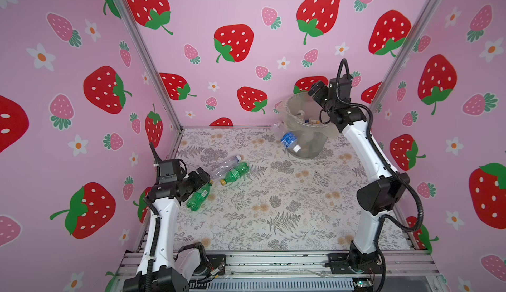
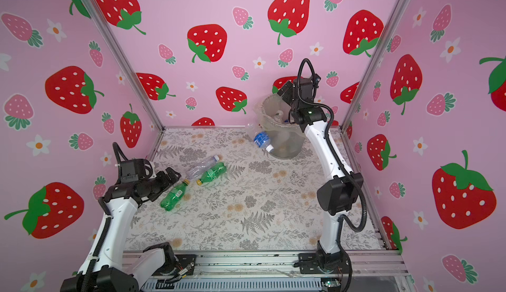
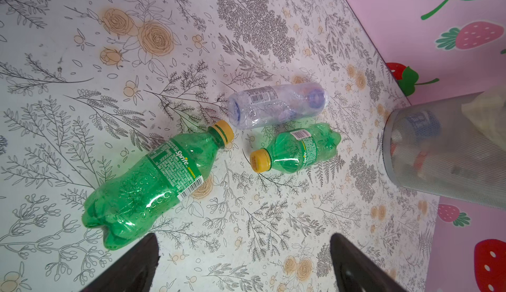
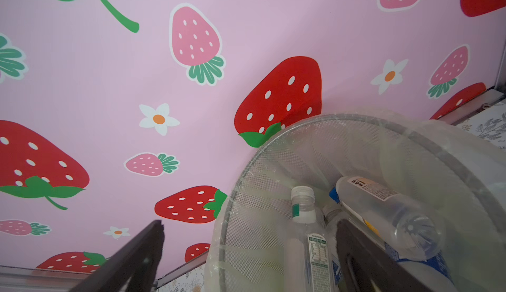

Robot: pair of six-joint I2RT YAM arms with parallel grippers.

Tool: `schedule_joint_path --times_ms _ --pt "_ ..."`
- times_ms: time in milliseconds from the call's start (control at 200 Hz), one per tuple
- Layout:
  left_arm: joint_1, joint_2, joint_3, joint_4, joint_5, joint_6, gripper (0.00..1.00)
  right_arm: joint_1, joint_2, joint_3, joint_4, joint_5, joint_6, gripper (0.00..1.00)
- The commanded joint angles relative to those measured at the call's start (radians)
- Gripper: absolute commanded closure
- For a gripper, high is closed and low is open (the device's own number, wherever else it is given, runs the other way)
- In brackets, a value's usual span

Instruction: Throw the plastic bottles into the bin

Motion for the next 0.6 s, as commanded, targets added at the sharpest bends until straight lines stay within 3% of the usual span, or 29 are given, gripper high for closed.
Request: schedule_joint_path --times_ms 0,260,595 --pt "0.005 0.003 0.01 -0.023 -0.004 0.007 0.01 -0.006 -0.085 -0.038 -0.016 0.016 -0.024 0.01" --pt "0.005 -0.006 0.007 -0.012 -0.002 -0.002 0.01 0.093 -0.172 -0.222 -0.099 -0.104 -0.214 0.01" --pt "0.005 0.0 0.006 -0.004 0.026 -0.018 0.01 0.27 -0.312 -0.641 0.059 -0.286 -0.487 0.01"
